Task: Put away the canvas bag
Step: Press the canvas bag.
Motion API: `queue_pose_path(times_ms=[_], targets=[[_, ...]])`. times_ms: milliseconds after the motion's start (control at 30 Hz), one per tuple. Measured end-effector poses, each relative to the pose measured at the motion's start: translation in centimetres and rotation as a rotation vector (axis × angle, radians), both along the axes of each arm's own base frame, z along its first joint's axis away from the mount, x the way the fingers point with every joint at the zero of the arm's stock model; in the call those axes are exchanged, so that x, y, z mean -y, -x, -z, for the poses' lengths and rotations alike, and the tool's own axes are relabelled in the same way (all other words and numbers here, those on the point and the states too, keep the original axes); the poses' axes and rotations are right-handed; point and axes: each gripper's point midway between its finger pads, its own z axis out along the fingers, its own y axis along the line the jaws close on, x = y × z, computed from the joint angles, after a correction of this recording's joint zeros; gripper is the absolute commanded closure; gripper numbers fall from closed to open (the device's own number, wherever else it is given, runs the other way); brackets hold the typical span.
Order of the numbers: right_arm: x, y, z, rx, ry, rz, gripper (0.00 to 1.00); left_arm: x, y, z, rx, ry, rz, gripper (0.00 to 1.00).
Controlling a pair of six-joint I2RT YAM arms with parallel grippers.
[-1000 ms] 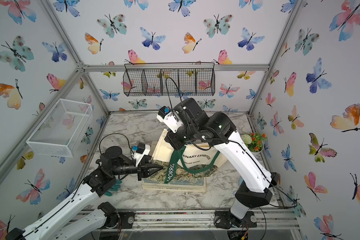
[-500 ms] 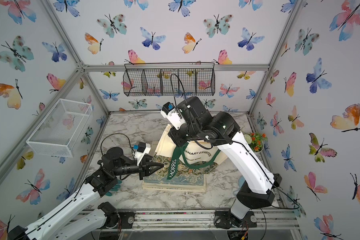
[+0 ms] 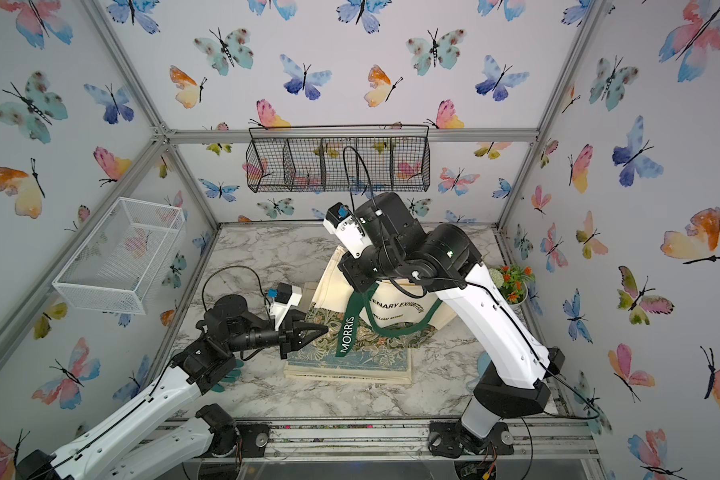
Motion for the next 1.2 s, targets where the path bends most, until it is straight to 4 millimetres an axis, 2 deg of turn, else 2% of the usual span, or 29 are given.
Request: queue_pose_path(times_ms=[33,67,100,133,167,200,233,300,333,367,400,567,700,900,933,967,1033,1200], targets=[[0.1,0.0,0.0,0.001,0.000,0.000,0.98,0.0,0.1,0.0,-0.001,0.001,0.004,0.93],[0.1,0.0,-0.1,0.002,0.000,-0.001,0.98,0.1,0.1,0.0,0.002,0.001,0.006,0.69],[0.1,0.0,-0.1,0.003,0.000,-0.001,0.98,0.1,0.1,0.0,0.002,0.002,0.007,0.53],[0.2,0.0,-0.1,0.004,0.000,0.000,0.98,0.2,0.1,0.1,-0.001,0.000,0.007,0.51],[0.2,0.0,-0.2,0.006,-0.001,0.002,0.98,0.3,0.2,0.1,-0.003,0.000,0.010,0.65],[0.3,0.0,-0.2,0.006,0.000,0.003,0.98,0.4,0.3,0.0,-0.006,0.001,0.013,0.89],[0.3,-0.1,-0.2,0.007,0.001,0.005,0.98,0.4,0.4,0.0,-0.004,0.002,0.014,1.00],[0.3,-0.1,-0.2,0.008,0.001,0.006,0.98,0.4,0.2,-0.1,0.003,0.003,0.008,1.00],[0.3,-0.1,-0.2,0.009,0.001,0.007,0.98,0.4,0.2,-0.1,0.002,0.004,0.005,0.88],[0.4,-0.1,-0.2,0.010,0.000,0.008,0.98,0.5,0.2,-0.1,-0.002,0.006,0.003,0.58],[0.4,-0.1,-0.3,0.010,0.000,0.008,0.98,0.5,0.2,-0.1,0.002,0.007,0.001,0.47],[0.6,-0.3,-0.4,0.016,0.000,0.018,0.98,0.7,0.2,-0.4,0.003,0.026,0.001,0.50],[0.7,-0.3,-0.7,0.022,-0.006,0.021,0.98,0.8,0.1,-0.5,0.011,0.044,0.001,0.46],[1.0,-0.4,-1.3,0.036,-0.016,0.030,0.98,1.1,-0.3,-1.0,0.032,0.062,-0.004,0.47],[1.0,-0.4,-1.3,0.037,-0.015,0.032,0.98,1.1,-0.2,-1.0,0.033,0.062,-0.004,0.58],[1.1,-0.4,-1.3,0.037,-0.016,0.032,0.98,1.1,-0.3,-1.0,0.031,0.063,-0.007,0.78],[1.1,-0.4,-1.2,0.036,-0.014,0.032,0.98,1.1,-0.4,-0.9,0.030,0.060,-0.017,1.00],[1.2,-0.3,-1.4,0.039,-0.016,0.034,0.98,1.1,-0.6,-0.9,0.032,0.056,-0.025,1.00]])
